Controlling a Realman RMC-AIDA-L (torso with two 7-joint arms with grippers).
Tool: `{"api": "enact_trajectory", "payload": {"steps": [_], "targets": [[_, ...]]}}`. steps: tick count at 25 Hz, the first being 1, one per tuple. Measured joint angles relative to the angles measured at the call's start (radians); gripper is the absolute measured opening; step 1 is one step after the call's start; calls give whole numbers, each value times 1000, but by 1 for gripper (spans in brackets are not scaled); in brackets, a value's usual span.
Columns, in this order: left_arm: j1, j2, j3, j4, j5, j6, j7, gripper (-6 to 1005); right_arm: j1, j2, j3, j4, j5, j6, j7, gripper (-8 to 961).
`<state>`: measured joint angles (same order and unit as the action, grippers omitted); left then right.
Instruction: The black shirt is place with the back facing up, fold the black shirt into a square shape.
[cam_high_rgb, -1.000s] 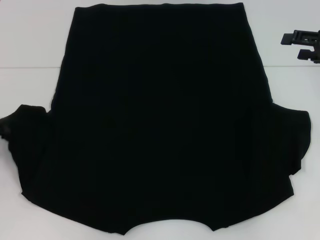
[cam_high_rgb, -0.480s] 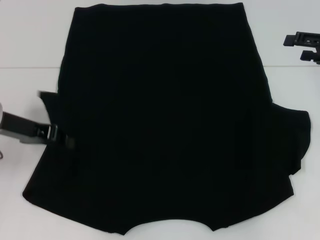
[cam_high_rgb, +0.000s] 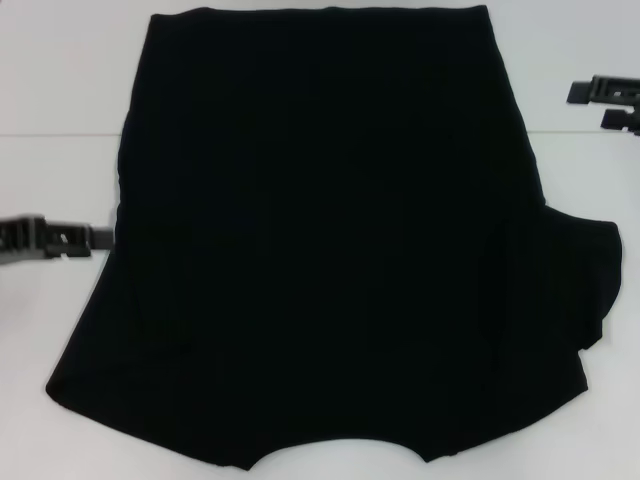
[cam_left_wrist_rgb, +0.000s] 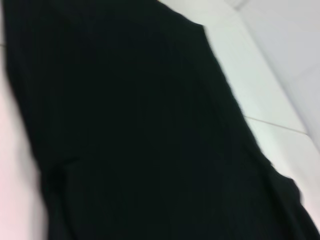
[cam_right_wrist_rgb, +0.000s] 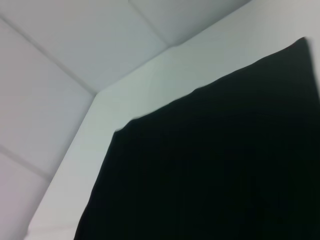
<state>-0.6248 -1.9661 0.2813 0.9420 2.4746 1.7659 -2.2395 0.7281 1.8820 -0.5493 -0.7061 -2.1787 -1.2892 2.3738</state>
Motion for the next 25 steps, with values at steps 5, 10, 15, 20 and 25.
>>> {"api": "enact_trajectory", "payload": {"steps": [5, 10, 15, 20, 25], "targets": [[11, -16, 7, -14, -12, 56, 98, 478, -23, -12, -4, -49, -108, -136, 4, 792], [8, -22, 4, -40, -11, 20, 95, 646, -70, -26, 4, -79, -239, -226, 124, 769], [-4, -22, 6, -51, -11, 9, 93, 675, -122, -32, 8, -81, -248, -262, 148, 746], [-13, -25, 6, -59, -12, 0, 93, 673, -141, -31, -3, -49, -251, -276, 148, 723], [-13, -27, 5, -64, -12, -10, 93, 672, -124, -19, -6, 36, -309, -203, 142, 517]]}}
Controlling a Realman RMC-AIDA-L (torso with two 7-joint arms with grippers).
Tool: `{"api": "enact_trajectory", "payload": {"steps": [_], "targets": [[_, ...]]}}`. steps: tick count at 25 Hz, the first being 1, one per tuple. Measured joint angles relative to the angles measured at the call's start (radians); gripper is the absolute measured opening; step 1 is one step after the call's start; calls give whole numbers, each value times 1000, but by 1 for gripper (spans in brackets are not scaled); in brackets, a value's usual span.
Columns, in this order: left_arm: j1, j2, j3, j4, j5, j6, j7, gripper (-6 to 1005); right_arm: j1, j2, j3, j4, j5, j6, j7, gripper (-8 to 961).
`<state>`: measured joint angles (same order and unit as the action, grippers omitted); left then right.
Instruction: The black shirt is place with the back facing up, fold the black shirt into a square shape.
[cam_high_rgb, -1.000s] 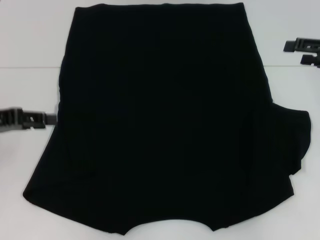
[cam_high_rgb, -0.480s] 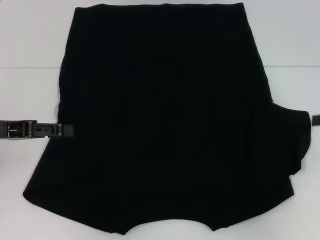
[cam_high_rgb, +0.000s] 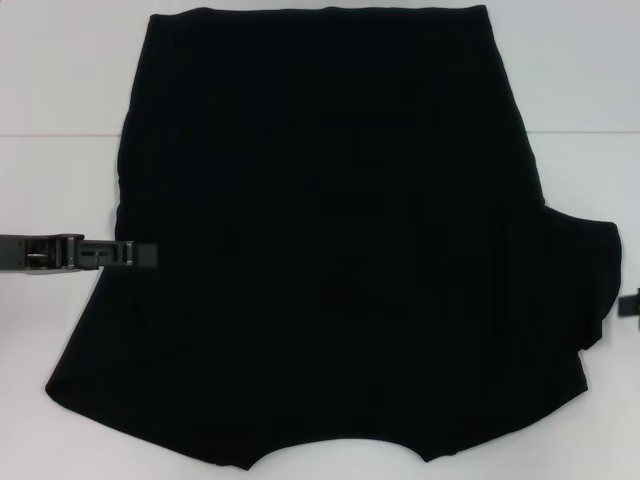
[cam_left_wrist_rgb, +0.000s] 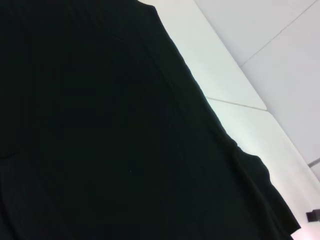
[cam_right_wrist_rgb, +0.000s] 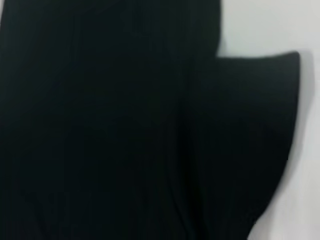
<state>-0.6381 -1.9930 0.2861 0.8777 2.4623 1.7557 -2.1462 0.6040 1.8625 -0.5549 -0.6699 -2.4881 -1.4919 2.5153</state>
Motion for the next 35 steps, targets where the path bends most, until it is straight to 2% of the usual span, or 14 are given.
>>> {"api": "enact_trajectory", "payload": {"steps": [1, 5, 9, 25, 30, 35], "targets": [[0, -1, -1, 0, 0, 0, 0, 672, 6, 4, -1, 15, -14, 12, -1, 476], [1, -1, -5, -1, -6, -1, 0, 672, 31, 25, -2, 44, -58, 58, -2, 453], [2, -1, -6, -1, -9, -6, -1, 671, 44, 35, -2, 44, -58, 77, -2, 444], [8, -2, -5, 0, -47, -26, -9, 668, 82, 41, -10, 95, -95, 132, 6, 427], [8, -1, -5, 0, -51, -31, -9, 667, 83, 41, -24, 97, -99, 134, 6, 210], [5, -1, -5, 0, -51, -32, -10, 667, 82, 41, -23, 93, -99, 135, 9, 57]]}}
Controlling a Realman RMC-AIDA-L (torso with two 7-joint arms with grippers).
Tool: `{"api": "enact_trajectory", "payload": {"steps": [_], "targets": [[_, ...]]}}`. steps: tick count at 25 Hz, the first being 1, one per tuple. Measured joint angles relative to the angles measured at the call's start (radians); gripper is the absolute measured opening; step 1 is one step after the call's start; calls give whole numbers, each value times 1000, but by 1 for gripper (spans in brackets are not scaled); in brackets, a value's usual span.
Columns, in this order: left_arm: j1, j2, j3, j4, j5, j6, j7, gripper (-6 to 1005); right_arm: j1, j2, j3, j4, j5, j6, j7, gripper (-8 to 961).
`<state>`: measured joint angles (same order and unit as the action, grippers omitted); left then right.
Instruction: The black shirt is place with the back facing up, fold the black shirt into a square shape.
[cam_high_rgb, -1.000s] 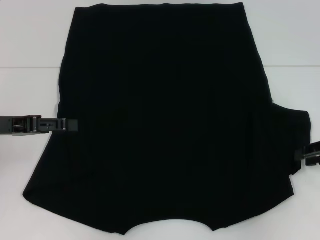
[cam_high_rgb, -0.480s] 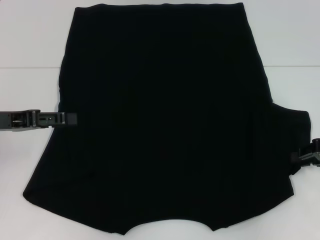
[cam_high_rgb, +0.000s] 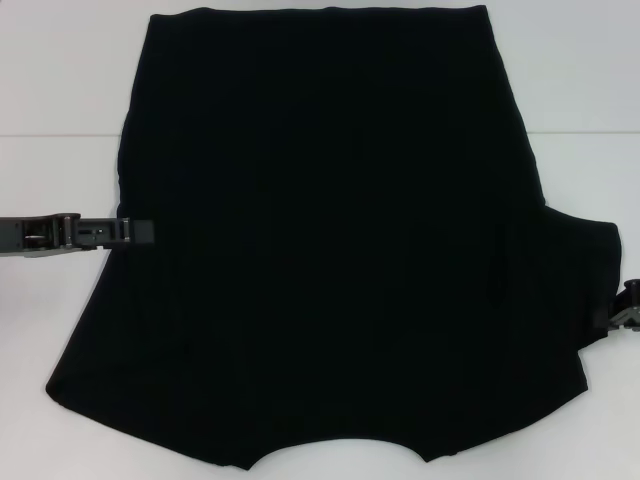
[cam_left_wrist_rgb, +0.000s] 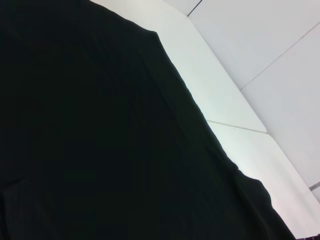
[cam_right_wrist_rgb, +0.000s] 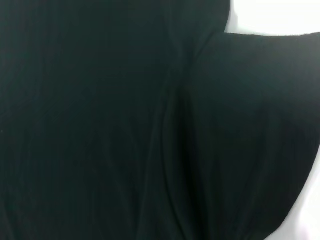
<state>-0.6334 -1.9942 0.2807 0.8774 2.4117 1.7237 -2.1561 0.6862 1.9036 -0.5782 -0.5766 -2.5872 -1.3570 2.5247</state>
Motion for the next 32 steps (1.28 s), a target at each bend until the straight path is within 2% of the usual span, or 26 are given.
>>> {"api": "enact_trajectory", "payload": {"steps": [1, 6, 11, 18, 23, 32], "targets": [[0, 0, 0, 0, 0, 0, 0, 666, -2, 0, 2, -4, 0, 2, 1, 26], [3, 0, -1, 0, -1, 1, -2, 666, -27, -8, 55, -68, 10, 3, 4, 16], [6, 1, -2, 0, -1, 5, -10, 665, -38, -36, 115, -103, 11, 12, -3, 6], [6, 3, -14, 0, -7, 6, -13, 664, -42, -35, 156, -132, 56, 32, -12, 38], [4, 4, -14, 0, -25, 2, -14, 663, 16, 2, 103, -125, 74, 27, -64, 61], [5, 8, -14, 0, -43, -3, -16, 661, 143, 83, -253, -148, 68, 67, -189, 102]]}}
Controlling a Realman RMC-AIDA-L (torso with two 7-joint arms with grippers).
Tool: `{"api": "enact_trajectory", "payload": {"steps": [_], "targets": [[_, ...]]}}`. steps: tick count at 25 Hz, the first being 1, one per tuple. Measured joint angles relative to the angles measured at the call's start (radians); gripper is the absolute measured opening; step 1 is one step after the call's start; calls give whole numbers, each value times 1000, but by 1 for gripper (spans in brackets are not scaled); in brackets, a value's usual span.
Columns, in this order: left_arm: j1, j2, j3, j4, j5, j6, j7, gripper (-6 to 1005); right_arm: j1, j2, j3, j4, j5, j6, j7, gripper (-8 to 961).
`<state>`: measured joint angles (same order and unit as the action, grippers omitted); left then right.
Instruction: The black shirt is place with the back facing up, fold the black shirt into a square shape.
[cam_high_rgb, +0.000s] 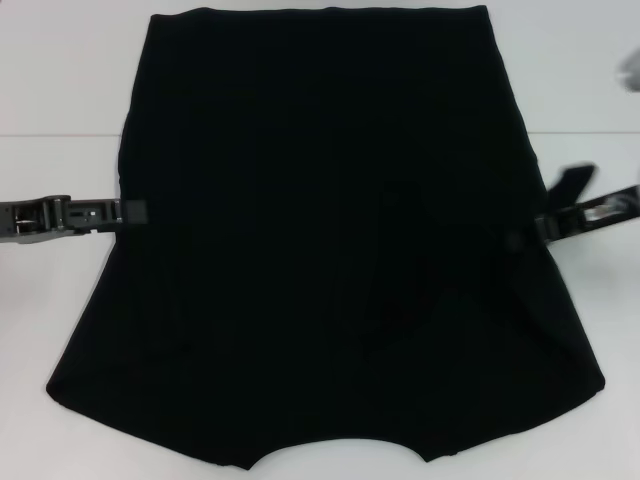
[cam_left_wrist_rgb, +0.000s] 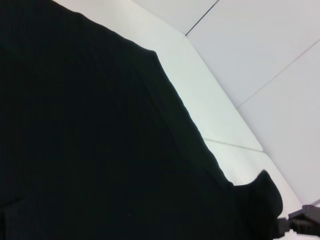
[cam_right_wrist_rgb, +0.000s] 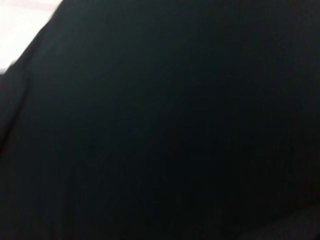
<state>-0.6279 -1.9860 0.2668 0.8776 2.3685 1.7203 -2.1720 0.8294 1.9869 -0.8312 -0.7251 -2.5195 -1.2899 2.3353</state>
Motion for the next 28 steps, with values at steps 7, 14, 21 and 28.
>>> {"api": "enact_trajectory", "payload": {"steps": [7, 14, 21, 28], "targets": [[14, 0, -20, 0, -22, 0, -8, 660, 31, 17, -130, -48, -3, -30, -15, 134], [25, 1, -48, -1, -20, 10, -19, 659, 18, -29, -14, -51, -6, -36, 149, 166], [44, 26, -39, 37, 170, 98, -194, 658, -7, -52, 164, -50, 1, -80, 187, 472], [63, 13, -30, 62, 322, 45, -256, 657, -17, -55, 173, -45, 4, -81, 181, 583]]}}
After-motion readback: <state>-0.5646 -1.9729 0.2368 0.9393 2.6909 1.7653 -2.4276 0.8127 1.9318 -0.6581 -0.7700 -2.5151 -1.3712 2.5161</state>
